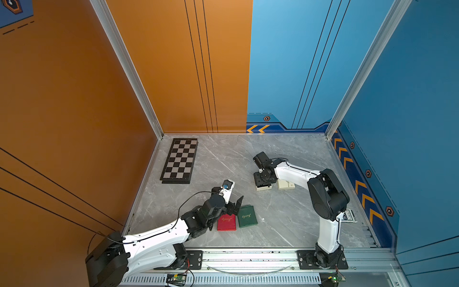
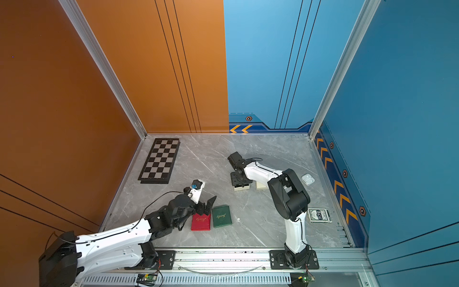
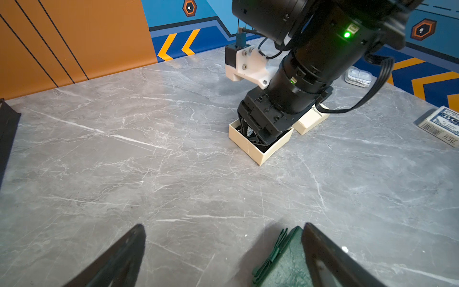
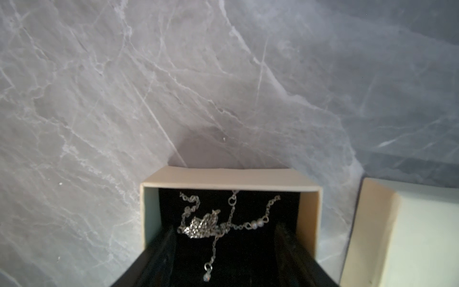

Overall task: Take the necklace out of the lift-off lid jewelry box
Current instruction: Take out the inner lining from the jewelry box.

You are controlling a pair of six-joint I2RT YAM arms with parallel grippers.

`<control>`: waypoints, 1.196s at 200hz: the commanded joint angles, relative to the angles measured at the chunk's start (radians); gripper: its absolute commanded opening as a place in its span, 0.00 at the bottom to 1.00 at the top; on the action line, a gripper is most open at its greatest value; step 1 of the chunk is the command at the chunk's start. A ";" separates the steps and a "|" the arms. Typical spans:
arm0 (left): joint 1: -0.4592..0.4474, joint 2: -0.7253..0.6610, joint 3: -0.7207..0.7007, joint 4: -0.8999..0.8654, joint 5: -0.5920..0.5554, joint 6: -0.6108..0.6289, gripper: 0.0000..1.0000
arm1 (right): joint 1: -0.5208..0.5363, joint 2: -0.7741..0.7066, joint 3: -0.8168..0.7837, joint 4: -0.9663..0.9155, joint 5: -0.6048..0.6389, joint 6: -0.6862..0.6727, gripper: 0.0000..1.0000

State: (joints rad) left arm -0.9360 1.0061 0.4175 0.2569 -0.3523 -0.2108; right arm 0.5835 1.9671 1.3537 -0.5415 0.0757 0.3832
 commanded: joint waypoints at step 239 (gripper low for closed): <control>0.003 0.020 0.141 -0.175 0.072 0.012 0.88 | -0.026 -0.122 -0.006 -0.008 -0.065 -0.013 0.16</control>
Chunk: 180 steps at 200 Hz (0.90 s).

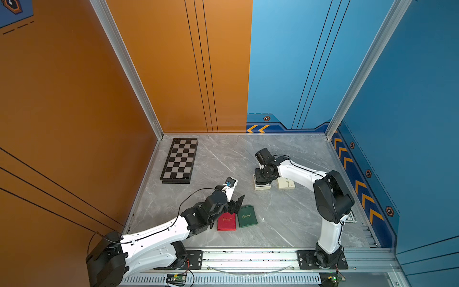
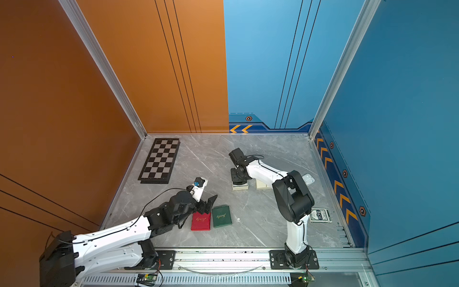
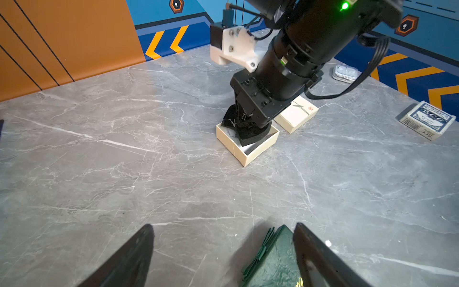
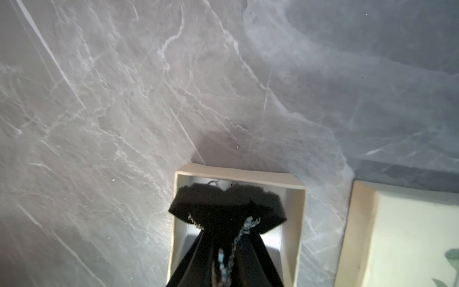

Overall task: Take the necklace out of the lift-off lid jewelry box
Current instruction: Take out the inner lining from the jewelry box.

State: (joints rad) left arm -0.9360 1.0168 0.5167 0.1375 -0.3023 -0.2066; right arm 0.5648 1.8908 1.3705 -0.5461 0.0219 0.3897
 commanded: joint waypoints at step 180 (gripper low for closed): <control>0.216 0.193 0.216 -0.034 0.540 -0.324 0.79 | 0.105 -0.397 -0.178 0.178 -0.104 0.017 0.18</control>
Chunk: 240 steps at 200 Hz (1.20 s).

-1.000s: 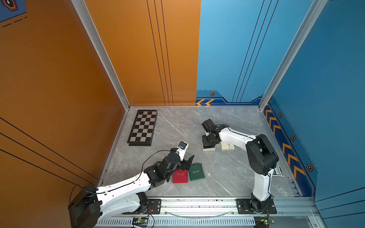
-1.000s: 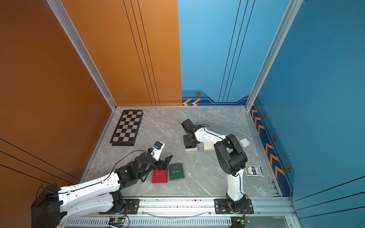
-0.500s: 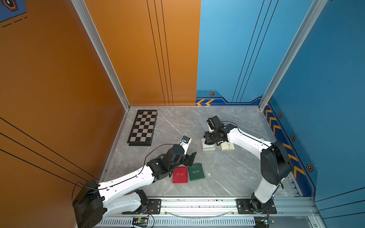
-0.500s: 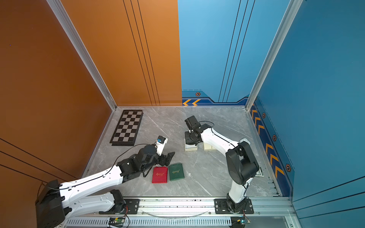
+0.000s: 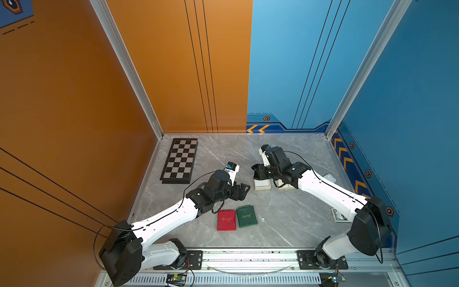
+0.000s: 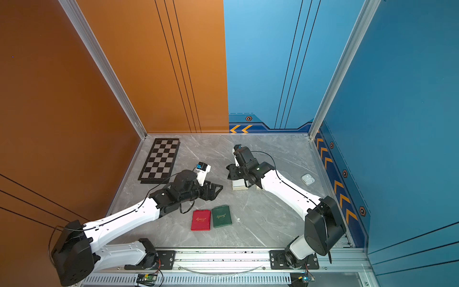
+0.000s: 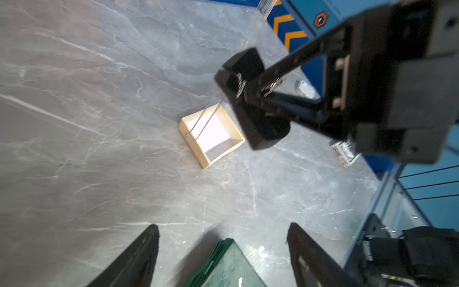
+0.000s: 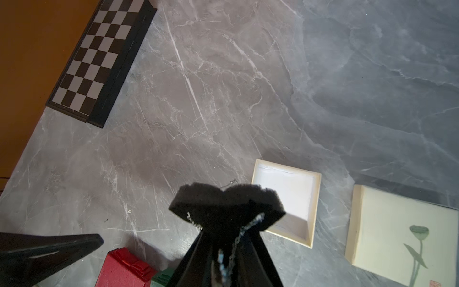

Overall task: Take the necklace out of the lift-off lid jewelry box
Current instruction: Take out the inner lining from the jewelry box, then pick up the necklace from the inner lining.

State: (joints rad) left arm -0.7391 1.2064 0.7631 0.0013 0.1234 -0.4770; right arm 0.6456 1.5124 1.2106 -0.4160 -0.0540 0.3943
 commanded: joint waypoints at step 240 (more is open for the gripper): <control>0.102 0.016 -0.119 0.223 0.171 -0.113 0.15 | 0.121 -0.020 -0.053 0.153 -0.165 0.030 0.22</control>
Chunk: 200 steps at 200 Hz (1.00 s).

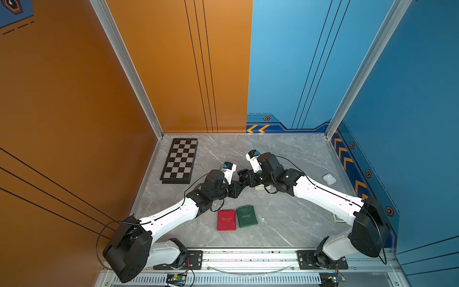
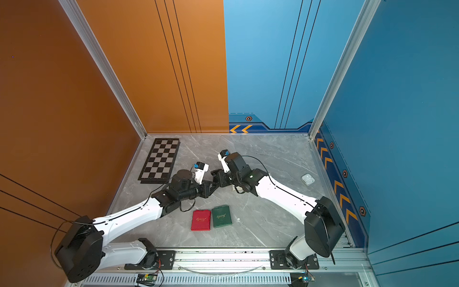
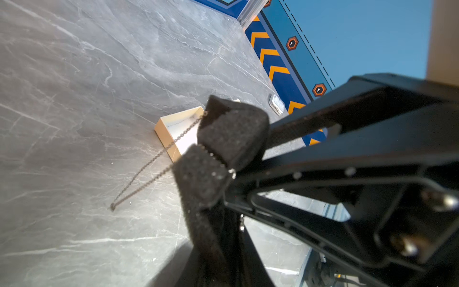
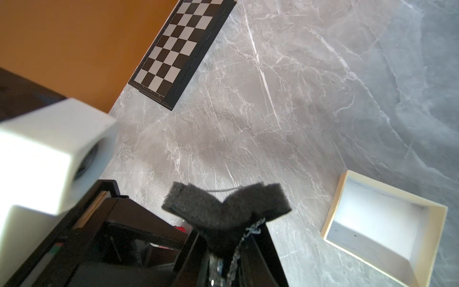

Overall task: Take the necklace out of the lift-off lid jewelry box
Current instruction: Pick up the necklace from the inner lining.

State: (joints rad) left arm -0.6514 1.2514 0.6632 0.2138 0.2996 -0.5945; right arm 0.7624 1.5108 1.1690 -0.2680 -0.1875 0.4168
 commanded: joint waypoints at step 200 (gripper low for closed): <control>0.045 -0.096 -0.061 -0.047 -0.145 0.005 0.00 | -0.030 0.020 0.015 -0.116 -0.131 -0.014 0.10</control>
State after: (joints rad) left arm -0.6281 1.1835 0.6216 0.1871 0.2237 -0.5991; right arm 0.7437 1.5116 1.1694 -0.2935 -0.2962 0.4164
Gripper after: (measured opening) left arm 0.047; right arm 0.117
